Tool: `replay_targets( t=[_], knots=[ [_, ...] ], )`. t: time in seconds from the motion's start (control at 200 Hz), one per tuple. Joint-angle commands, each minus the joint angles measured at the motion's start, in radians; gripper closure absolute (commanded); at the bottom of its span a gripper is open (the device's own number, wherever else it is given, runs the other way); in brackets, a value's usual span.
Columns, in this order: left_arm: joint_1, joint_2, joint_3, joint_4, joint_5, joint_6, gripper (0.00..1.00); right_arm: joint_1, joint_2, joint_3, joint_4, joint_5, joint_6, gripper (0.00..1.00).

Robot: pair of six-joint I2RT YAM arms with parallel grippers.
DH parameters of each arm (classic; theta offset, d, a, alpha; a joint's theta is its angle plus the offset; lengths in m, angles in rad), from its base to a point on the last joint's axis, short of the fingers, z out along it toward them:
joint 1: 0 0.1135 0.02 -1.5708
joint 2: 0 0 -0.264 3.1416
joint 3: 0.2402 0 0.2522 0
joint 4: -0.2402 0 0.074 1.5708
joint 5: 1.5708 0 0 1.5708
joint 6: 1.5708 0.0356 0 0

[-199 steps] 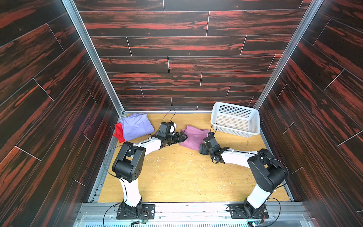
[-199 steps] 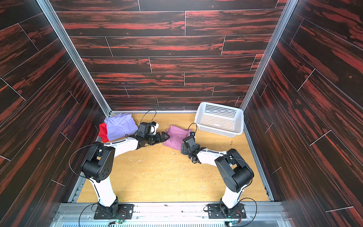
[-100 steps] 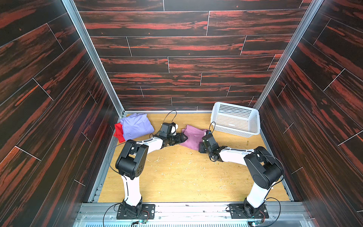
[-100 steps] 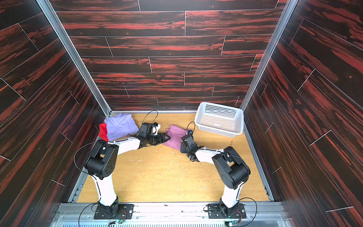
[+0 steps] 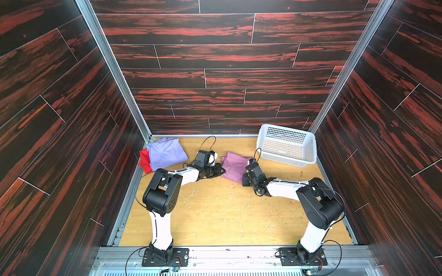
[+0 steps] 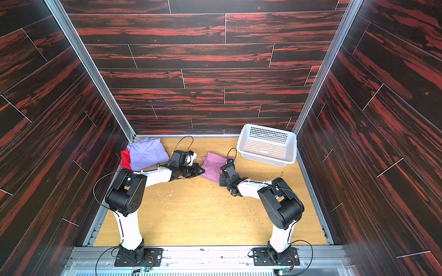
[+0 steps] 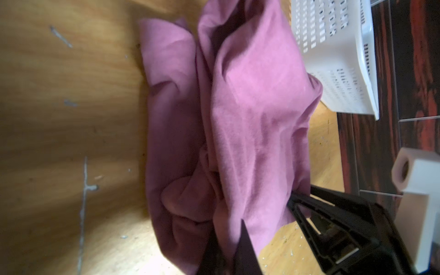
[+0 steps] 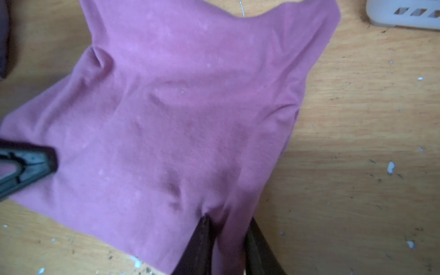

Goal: Fold and stack t-shirts
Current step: Move the T-shirt to the center of the board.

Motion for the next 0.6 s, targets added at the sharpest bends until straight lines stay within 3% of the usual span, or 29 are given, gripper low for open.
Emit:
replay_targets(
  t=[0.0, 0.205, 0.596],
  knots=[
    [-0.003, -0.013, -0.030, -0.030, 0.014, 0.024, 1.00, 0.005, 0.007, 0.005, -0.021, -0.013, -0.008, 0.78],
    [-0.011, -0.035, -0.108, -0.042, 0.021, 0.016, 1.00, 0.011, -0.011, -0.004, -0.071, -0.028, 0.001, 0.84],
    [-0.057, -0.165, -0.299, -0.116, -0.023, 0.036, 1.00, 0.126, -0.107, -0.069, -0.244, 0.001, 0.062, 0.85]
  ],
)
